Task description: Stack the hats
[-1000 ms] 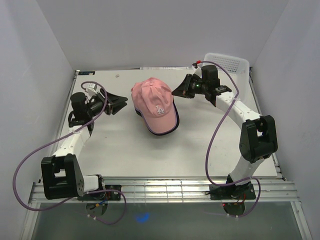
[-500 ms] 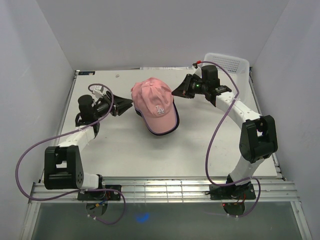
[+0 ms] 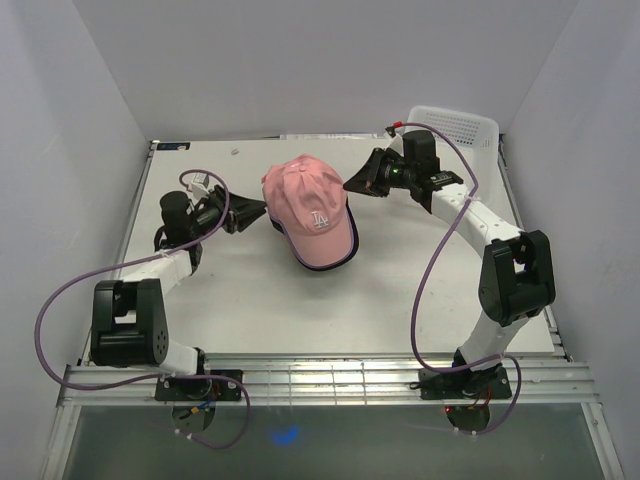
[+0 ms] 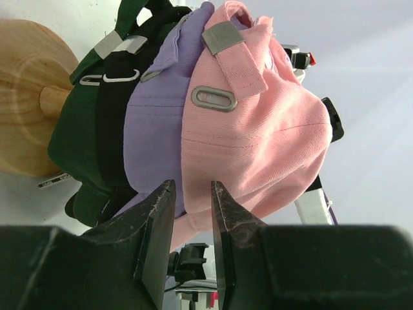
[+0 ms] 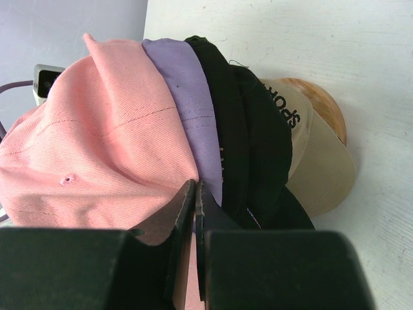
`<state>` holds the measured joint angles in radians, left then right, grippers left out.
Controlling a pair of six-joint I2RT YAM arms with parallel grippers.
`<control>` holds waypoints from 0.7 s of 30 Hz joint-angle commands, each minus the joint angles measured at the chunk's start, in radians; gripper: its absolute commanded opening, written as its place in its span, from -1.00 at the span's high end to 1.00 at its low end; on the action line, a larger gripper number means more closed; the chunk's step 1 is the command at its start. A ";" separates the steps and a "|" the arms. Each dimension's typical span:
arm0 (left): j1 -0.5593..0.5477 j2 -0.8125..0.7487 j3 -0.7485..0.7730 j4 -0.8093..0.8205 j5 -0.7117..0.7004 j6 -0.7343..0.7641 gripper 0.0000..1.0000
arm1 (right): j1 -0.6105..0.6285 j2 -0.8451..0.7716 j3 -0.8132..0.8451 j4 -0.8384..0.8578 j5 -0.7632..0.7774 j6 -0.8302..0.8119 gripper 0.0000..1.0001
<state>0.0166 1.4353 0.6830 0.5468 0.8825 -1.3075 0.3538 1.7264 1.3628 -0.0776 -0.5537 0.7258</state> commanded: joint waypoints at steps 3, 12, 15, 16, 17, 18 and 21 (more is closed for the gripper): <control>-0.007 0.008 0.001 0.053 0.004 -0.012 0.22 | 0.001 -0.014 -0.014 -0.024 0.012 -0.011 0.84; -0.052 0.034 -0.008 0.090 -0.013 -0.027 0.17 | 0.001 -0.007 -0.016 -0.013 0.006 -0.002 0.84; -0.053 0.042 -0.028 0.175 -0.013 -0.076 0.17 | 0.001 -0.004 -0.014 -0.011 0.005 0.000 0.84; -0.053 0.045 -0.045 0.205 -0.014 -0.091 0.17 | 0.001 -0.004 -0.016 -0.011 0.005 0.000 0.84; -0.053 0.048 -0.052 0.246 -0.014 -0.105 0.17 | 0.001 -0.004 -0.016 -0.008 0.005 0.001 0.84; -0.053 0.048 -0.056 0.255 -0.016 -0.120 0.17 | 0.002 -0.004 -0.016 -0.010 0.005 0.000 0.84; -0.053 0.060 -0.065 0.285 -0.016 -0.128 0.17 | 0.001 -0.001 -0.014 -0.008 0.005 0.001 0.84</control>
<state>-0.0303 1.4914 0.6266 0.7422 0.8719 -1.4059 0.3538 1.7264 1.3617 -0.0772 -0.5541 0.7311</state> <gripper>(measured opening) 0.412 0.081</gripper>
